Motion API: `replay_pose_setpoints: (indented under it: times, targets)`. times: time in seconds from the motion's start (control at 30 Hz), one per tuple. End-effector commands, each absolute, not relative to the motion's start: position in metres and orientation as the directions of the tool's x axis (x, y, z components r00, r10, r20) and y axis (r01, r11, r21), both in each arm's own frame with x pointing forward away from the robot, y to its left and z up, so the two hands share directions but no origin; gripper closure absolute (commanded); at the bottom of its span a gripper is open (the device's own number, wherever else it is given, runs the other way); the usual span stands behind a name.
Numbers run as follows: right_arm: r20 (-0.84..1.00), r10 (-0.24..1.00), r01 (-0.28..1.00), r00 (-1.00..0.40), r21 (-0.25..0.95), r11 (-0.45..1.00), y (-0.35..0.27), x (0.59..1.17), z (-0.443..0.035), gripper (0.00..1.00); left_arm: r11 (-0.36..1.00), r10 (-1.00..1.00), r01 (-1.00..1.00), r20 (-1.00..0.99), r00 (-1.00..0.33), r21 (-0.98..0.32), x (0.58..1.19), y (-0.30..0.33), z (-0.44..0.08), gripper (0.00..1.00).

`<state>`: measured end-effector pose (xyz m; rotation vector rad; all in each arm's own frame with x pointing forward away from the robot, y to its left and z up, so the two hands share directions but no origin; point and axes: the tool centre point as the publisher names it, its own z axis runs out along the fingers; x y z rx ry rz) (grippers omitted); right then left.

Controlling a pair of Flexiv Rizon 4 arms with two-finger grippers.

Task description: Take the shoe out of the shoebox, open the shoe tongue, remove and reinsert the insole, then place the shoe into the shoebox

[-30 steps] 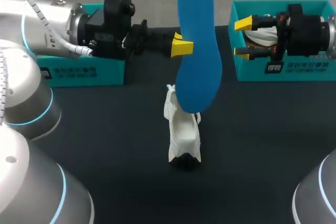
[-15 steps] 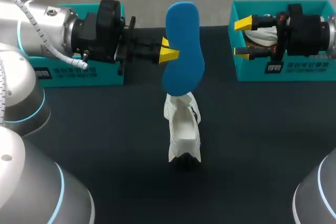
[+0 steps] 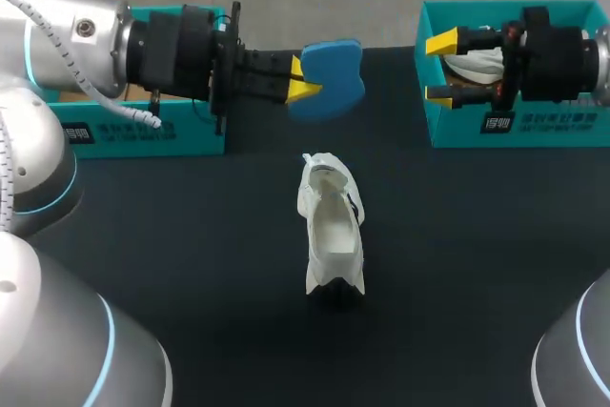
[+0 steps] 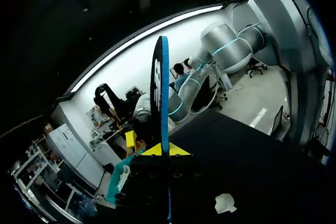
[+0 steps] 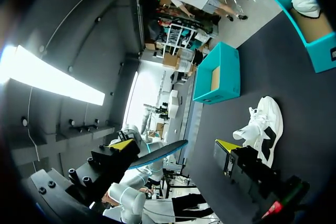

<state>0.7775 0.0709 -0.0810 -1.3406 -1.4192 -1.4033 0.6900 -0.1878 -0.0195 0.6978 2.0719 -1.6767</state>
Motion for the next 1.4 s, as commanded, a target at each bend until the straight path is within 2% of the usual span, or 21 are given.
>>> replay_pose_setpoints:
  times: [0.03, 0.17, 0.2, 0.37, 1.0, 1.07, 1.4]
  targets:
    - [0.963, 0.181, 0.965, -0.199, 0.225, -0.135, 0.073, 0.778, -0.082, 0.00, 0.200, 0.130, 0.819, -0.813, -0.567, -0.538, 0.690, -0.185, -0.023, 1.00]
    - [0.963, 0.181, 0.965, -0.199, 0.225, -0.135, 0.073, 0.778, -0.082, 0.00, 0.205, 0.127, 0.917, -0.920, -0.371, -0.342, 0.704, -0.180, -0.028, 1.00]
    - [0.963, 0.181, 0.965, -0.199, 0.225, -0.135, 0.073, 0.778, -0.082, 0.00, 0.200, 0.142, 0.945, -0.947, -0.288, -0.257, 0.707, -0.179, -0.029, 1.00]
    - [0.963, 0.181, 0.965, -0.199, 0.225, -0.135, 0.073, 0.778, -0.082, 0.00, 0.202, 0.211, 0.979, -0.977, -0.026, 0.018, 0.722, -0.170, -0.036, 1.00]
    - [0.963, 0.181, 0.965, -0.199, 0.225, -0.135, 0.073, 0.778, -0.082, 0.00, 0.202, 0.211, 0.979, -0.977, -0.026, 0.018, 0.722, -0.170, -0.036, 1.00]
    - [0.963, 0.181, 0.965, -0.199, 0.225, -0.135, 0.073, 0.778, -0.082, 0.00, 0.205, 0.181, 0.978, -0.981, -0.066, -0.028, 0.729, -0.171, -0.047, 1.00]
    - [0.963, 0.192, 0.972, -0.189, 0.212, -0.105, 0.082, 0.782, -0.081, 0.00, 0.145, 0.283, 0.980, -0.955, 0.087, 0.132, 0.750, -0.186, -0.099, 1.00]
